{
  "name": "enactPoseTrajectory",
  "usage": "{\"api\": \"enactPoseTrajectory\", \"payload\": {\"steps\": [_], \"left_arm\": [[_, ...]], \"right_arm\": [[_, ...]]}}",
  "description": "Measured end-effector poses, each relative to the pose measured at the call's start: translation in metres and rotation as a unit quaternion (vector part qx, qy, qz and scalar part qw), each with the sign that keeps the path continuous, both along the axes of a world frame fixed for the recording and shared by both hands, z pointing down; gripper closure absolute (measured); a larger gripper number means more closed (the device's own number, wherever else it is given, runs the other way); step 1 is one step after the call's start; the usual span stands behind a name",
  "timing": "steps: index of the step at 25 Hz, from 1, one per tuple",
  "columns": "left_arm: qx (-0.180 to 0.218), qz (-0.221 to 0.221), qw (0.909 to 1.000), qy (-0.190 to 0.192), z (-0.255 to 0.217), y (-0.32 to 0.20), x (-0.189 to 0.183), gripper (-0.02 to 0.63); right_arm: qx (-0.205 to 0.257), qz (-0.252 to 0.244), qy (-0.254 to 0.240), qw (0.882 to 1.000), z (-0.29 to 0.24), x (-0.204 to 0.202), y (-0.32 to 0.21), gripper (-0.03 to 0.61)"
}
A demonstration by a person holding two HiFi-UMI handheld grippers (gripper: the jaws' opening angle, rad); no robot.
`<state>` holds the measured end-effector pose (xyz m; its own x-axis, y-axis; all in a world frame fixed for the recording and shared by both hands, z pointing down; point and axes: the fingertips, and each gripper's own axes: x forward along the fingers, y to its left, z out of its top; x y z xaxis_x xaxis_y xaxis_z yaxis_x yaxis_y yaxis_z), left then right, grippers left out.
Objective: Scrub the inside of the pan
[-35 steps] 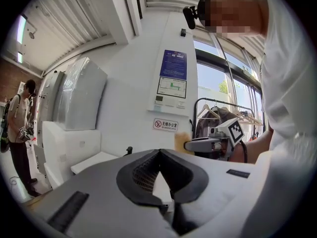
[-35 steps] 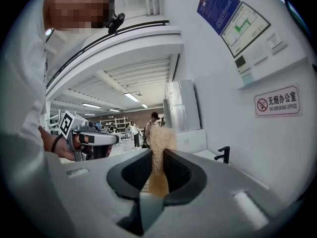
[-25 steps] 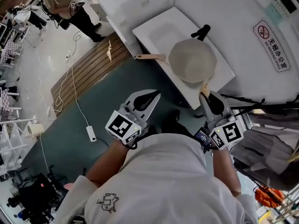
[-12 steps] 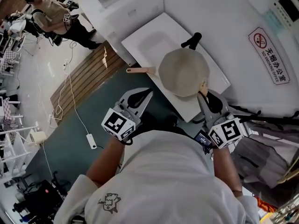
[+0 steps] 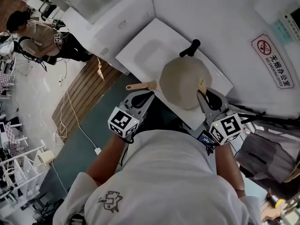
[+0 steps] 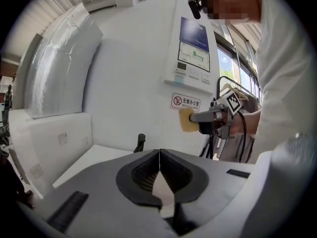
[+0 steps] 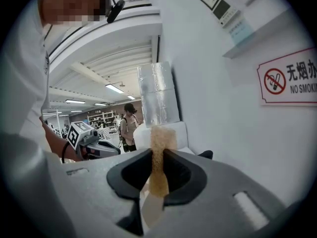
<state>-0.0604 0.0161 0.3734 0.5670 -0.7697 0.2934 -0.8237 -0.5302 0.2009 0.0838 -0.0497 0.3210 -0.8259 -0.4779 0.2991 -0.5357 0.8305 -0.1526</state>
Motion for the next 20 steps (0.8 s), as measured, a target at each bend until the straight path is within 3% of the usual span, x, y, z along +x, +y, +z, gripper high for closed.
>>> {"api": "enactPoseTrajectory", "payload": {"steps": [5, 13, 17, 20], "left_arm": [[-0.028, 0.075, 0.9966, -0.023, 0.023, -0.022, -0.015, 0.606], [-0.098, 0.183, 0.9763, -0.061, 0.088, -0.044, -0.032, 0.549], [-0.118, 0.226, 0.9612, -0.106, 0.118, -0.046, -0.043, 0.514], [-0.119, 0.265, 0.9411, -0.172, 0.145, -0.04, -0.055, 0.492]], "right_arm": [[-0.013, 0.046, 0.007, 0.999, 0.01, -0.014, -0.022, 0.515], [-0.023, 0.13, 0.025, 0.991, 0.027, -0.014, -0.059, 0.514], [-0.041, 0.168, 0.037, 0.984, 0.044, -0.012, -0.073, 0.514], [-0.054, 0.189, 0.046, 0.979, 0.059, -0.013, -0.077, 0.514]]}}
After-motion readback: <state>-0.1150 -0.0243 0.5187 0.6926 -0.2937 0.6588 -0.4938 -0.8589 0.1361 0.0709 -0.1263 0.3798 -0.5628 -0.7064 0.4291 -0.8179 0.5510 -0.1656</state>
